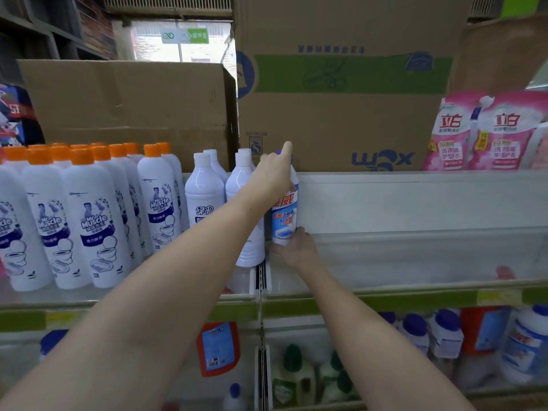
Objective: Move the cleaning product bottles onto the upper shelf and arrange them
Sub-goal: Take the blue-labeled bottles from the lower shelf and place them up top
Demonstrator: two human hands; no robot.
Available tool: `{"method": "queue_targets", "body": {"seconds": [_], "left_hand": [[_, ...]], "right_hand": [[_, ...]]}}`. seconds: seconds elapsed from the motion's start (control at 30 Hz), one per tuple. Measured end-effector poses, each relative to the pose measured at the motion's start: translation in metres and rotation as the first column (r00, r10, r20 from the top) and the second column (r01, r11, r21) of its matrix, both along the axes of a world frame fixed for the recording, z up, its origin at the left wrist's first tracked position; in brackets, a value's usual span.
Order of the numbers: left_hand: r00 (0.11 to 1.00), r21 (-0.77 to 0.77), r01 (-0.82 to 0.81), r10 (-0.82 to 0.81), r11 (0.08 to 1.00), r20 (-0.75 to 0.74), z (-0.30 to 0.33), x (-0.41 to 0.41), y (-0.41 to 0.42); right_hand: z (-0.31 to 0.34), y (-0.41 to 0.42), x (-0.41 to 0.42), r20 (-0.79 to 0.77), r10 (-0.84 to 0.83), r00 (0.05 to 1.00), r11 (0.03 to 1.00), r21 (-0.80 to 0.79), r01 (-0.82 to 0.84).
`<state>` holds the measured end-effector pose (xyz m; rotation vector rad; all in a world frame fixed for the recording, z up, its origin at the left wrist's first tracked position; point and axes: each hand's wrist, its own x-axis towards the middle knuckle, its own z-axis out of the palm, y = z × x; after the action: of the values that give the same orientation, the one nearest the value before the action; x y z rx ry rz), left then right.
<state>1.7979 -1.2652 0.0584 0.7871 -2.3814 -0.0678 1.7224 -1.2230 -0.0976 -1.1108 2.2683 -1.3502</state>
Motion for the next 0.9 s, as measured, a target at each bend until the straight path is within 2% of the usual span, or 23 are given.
{"method": "queue_targets", "body": {"seconds": [0.1, 0.2, 0.27, 0.37, 0.47, 0.6, 0.77, 0.9], "left_hand": [[0.997, -0.193, -0.058, 0.067, 0.980, 0.040, -0.003, 0.005, 0.003], [0.991, -0.529, -0.003, 0.072, 0.849, 0.109, -0.008, 0.002, 0.011], [0.986, -0.616, 0.073, 0.035, 0.784, 0.162, -0.011, -0.007, 0.023], [0.948, -0.476, 0.233, -0.090, 0.848, 0.304, -0.021, -0.031, 0.049], [0.909, -0.291, 0.330, -0.219, 0.898, 0.353, -0.037, -0.058, 0.072], [0.857, -0.167, 0.460, -0.387, 0.872, 0.341, -0.062, -0.102, 0.105], [0.794, -0.013, 0.586, -0.571, 0.810, 0.208, -0.084, -0.151, 0.174], [0.708, 0.025, 0.680, -0.666, 0.732, 0.237, -0.104, -0.180, 0.231]], "right_hand": [[-0.002, 0.011, 0.006, -0.023, -0.064, 0.998, 0.998, -0.004, 0.064], [0.003, 0.024, -0.003, -0.083, -0.060, 0.995, 0.998, 0.012, 0.061], [0.008, 0.039, -0.013, -0.139, -0.053, 0.989, 0.998, 0.017, 0.056], [0.016, 0.069, -0.031, -0.208, -0.078, 0.975, 0.996, 0.032, 0.086], [0.021, 0.107, -0.057, -0.217, -0.136, 0.967, 0.987, 0.054, 0.151], [0.022, 0.171, -0.096, -0.202, -0.257, 0.945, 0.961, 0.049, 0.272], [0.017, 0.267, -0.125, -0.322, -0.394, 0.861, 0.893, 0.087, 0.441], [-0.005, 0.328, -0.152, -0.334, -0.467, 0.819, 0.832, 0.147, 0.535]]}}
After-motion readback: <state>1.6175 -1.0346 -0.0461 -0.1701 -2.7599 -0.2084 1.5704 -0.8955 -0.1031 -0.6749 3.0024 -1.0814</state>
